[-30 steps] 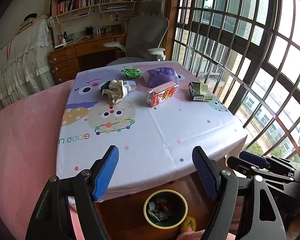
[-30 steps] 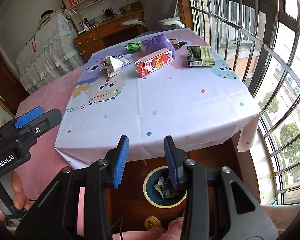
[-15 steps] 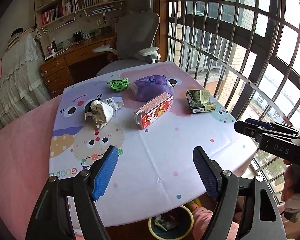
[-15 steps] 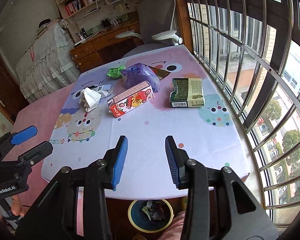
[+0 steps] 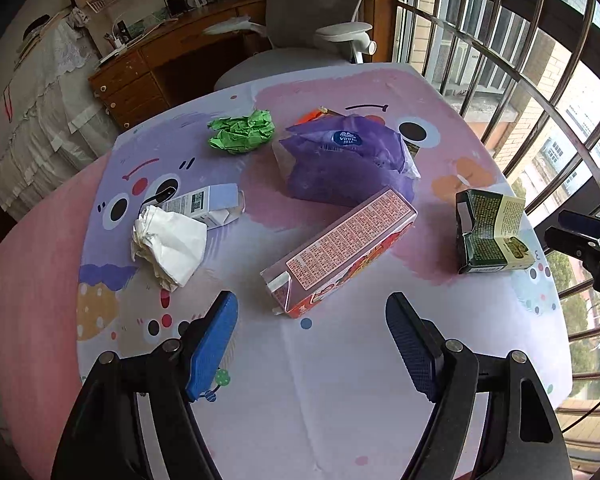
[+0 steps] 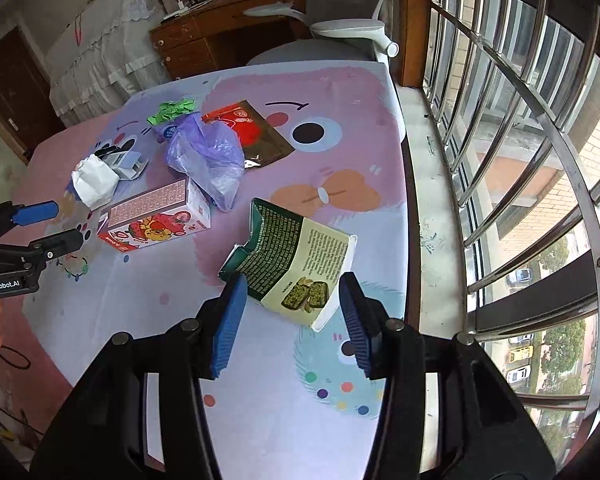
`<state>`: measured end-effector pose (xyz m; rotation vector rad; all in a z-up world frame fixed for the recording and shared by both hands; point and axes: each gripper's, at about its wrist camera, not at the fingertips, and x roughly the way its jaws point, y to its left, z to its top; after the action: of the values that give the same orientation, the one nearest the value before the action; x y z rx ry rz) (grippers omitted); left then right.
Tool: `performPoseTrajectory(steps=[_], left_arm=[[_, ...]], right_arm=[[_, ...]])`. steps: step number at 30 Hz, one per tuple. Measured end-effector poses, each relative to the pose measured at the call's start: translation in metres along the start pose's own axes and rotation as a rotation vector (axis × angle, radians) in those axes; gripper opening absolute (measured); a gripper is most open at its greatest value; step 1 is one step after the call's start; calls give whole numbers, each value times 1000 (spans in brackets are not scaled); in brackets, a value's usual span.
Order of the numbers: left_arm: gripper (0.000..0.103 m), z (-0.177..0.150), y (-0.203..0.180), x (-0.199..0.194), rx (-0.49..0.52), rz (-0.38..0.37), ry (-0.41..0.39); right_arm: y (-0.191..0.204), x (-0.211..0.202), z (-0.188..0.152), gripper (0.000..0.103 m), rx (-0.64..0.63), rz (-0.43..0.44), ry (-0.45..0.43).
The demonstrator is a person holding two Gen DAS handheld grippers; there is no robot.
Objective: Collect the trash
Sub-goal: 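Grasp the pink juice carton with the left tool while the right tool grasps the green box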
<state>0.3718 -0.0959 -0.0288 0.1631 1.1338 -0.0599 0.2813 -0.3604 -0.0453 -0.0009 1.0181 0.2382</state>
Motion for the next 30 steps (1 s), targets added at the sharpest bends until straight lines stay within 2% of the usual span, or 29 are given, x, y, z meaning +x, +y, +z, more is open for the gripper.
performPoseTrajectory(steps=[3,7,11,14,17,21,24,26,28,30], left_arm=[[78,11,-4,28,29,13,41],[79,22,-7,60,70,27,92],[78,25,-8,82,90,28,127],[78,29,-8,97,99,-11,168],[78,33,-11,110,110,-17,193],[78,35,-12,121,103,-33,213],[66,30,-10,123,68,-55,223],[50,24,-10,122,49,-46,225],[43,14,-8,118,22,-34,216],[43,1,-7,113,-17,-42,212]], right_arm=[[-10,30,21,49,-92,17,47],[-8,73,36,50,-228,56,143],[-9,108,44,50,-290,138,240],[-8,123,46,50,-301,208,269],[-7,133,47,51,-273,264,302],[-10,137,47,52,-275,287,306],[-1,137,44,51,-294,293,323],[5,136,39,49,-314,278,327],[11,131,29,43,-311,261,328],[16,128,24,33,-279,254,337]])
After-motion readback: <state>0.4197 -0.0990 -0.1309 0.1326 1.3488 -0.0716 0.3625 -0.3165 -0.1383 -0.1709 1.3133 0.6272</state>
